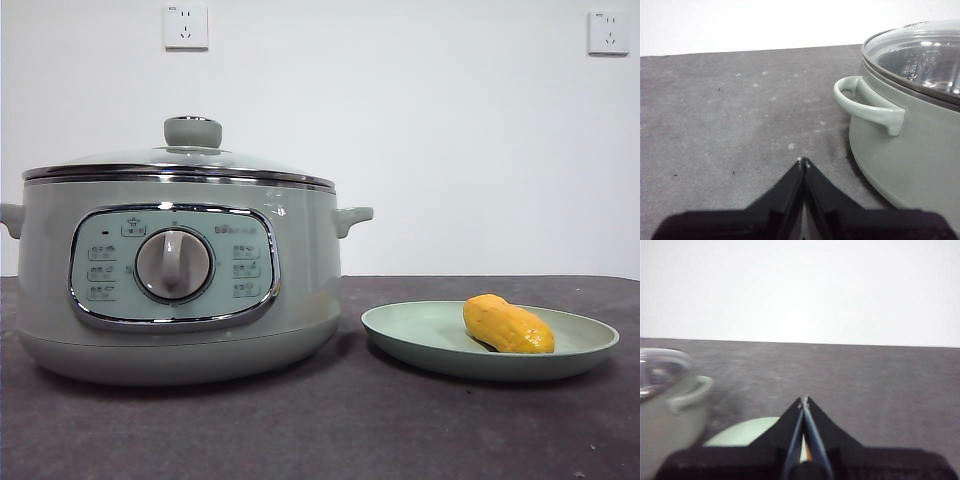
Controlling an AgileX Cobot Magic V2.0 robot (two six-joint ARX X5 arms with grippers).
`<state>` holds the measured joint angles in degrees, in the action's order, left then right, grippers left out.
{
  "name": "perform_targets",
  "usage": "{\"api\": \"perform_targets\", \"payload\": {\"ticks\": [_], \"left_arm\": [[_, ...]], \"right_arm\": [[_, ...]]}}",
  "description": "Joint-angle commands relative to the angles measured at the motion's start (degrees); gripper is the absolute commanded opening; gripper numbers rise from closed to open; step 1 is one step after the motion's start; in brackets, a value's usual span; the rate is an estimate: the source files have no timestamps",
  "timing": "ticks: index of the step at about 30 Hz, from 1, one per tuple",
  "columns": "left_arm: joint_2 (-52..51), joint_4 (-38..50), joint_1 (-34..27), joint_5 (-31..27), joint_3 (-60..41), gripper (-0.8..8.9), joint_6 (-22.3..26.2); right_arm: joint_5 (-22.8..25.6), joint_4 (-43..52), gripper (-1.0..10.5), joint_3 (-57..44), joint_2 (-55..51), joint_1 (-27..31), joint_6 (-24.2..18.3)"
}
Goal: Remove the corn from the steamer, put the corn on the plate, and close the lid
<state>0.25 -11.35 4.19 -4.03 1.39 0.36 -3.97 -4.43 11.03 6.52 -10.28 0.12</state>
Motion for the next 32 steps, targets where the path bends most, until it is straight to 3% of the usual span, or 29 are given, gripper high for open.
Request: {"api": "perform_targets", "payload": {"ticks": [1, 22, 27, 32], "left_arm": [[-0.2, 0.2, -0.2, -0.2, -0.8, -0.03, -0.6], [-0.2, 0.2, -0.2, -0.2, -0.8, -0.03, -0.6], [-0.2, 0.2, -0.2, -0.2, -0.8, -0.03, -0.6], [-0.2, 0.2, -0.2, -0.2, -0.8, -0.03, -0.6]], "right_arm": [[-0.3, 0.4, 0.0, -3.5, -2.6, 2.9, 0.4], [1.2, -9.7, 0.0, -9.3, -6.4, 4.8, 2.0], [1.1, -9.7, 0.0, -9.3, -6.4, 4.8, 6.6], [1.2, -9.8, 0.0, -9.3, -6.4, 4.8, 6.4]]}}
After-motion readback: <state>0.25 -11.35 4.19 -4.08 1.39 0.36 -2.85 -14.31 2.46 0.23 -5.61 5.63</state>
